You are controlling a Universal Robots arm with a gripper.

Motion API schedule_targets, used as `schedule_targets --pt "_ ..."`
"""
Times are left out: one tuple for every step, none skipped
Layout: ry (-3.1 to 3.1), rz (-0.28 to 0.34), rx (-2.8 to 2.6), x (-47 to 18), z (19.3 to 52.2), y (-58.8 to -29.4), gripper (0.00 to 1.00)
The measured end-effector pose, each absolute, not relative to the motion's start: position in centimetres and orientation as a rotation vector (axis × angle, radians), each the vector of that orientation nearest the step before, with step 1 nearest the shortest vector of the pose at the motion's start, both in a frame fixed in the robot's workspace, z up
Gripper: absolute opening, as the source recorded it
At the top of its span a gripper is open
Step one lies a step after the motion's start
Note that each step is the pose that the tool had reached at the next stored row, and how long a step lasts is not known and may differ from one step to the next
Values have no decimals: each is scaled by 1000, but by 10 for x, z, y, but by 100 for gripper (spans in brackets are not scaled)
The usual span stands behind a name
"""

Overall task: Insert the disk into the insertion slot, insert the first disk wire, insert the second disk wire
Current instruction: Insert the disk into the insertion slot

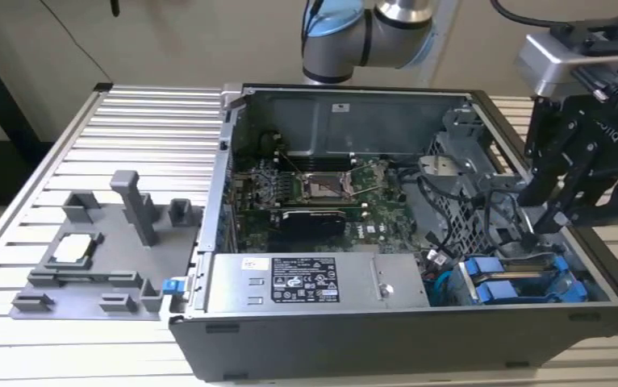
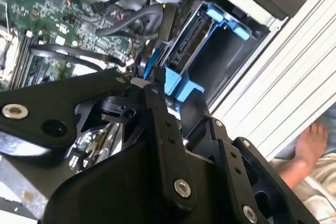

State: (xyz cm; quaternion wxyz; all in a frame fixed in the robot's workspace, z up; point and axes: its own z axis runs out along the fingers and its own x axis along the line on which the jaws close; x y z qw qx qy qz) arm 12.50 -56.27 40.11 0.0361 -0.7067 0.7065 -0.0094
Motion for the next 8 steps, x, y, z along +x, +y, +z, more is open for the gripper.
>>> schedule_targets --pt "2159 -45 -2160 125 401 -562 40" --pt "2149 -62 -2150 125 401 -561 40" --pt "2139 -80 -2141 125 401 -560 40" --pt "2129 -99 -2132 125 401 -558 40" --pt "2118 -118 -2122 125 401 -556 40" --pt "2108 -134 -2115 125 401 -554 40" --pt "2101 -148 -2112 125 401 -551 40" --pt "2101 -159 -2117 125 401 -549 40"
